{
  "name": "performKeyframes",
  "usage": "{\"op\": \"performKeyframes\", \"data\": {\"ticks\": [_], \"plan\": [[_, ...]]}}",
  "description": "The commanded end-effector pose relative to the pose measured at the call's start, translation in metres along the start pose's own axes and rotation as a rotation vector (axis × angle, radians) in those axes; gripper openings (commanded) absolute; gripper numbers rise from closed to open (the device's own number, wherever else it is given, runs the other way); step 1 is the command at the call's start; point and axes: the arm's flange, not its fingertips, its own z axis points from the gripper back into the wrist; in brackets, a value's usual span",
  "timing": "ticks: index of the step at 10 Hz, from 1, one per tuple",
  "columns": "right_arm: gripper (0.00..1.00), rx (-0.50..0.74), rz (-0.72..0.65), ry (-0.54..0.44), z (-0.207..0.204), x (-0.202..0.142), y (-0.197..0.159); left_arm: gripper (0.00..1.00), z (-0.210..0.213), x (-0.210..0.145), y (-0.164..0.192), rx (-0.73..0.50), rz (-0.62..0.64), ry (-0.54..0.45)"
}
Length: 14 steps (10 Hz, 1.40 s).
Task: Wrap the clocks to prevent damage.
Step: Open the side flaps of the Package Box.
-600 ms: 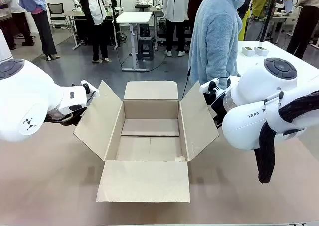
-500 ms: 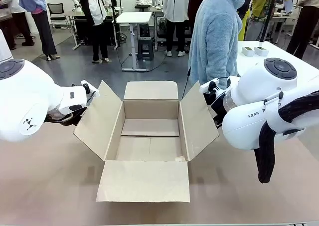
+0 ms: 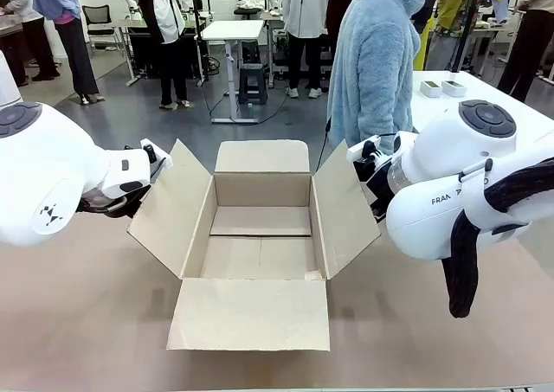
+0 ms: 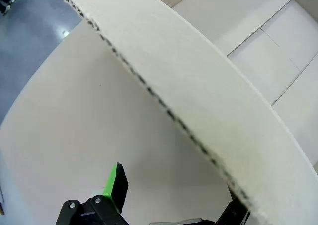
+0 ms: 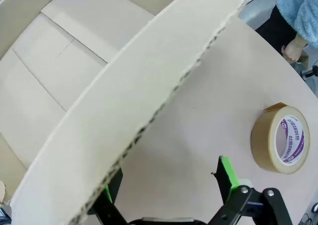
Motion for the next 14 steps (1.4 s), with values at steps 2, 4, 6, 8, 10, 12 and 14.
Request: {"op": "performKeyframes", "data": {"ticks": [2,4,6,8,10,12,14], "plan": [[1.00,0.000,-0.001,0.000,0.000,0.000,0.000,1.00,0.000,0.000,0.000,0.000,0.000,-0.001],[1.00,0.000,-0.001,0.000,0.000,0.000,0.000,1.00,0.000,0.000,0.000,0.000,0.000,-0.001],[1.00,0.000,-0.001,0.000,0.000,0.000,0.000,1.00,0.000,0.000,0.000,0.000,0.000,-0.001],[1.00,-0.042,-0.041,0.015,0.019,0.011,-0.029,1.00,0.013,0.011,0.036,0.020,-0.001,0.049],[1.00,0.011,-0.076,0.025,0.071,0.022,-0.063,1.00,0.064,0.028,0.061,-0.087,-0.073,0.057],[1.00,-0.002,-0.053,0.032,0.147,0.053,-0.068,1.00,0.135,0.068,0.078,-0.066,-0.118,0.084],[1.00,-0.040,0.022,0.039,0.227,0.088,-0.034,1.00,0.204,0.098,0.063,-0.004,-0.173,0.091]]}}
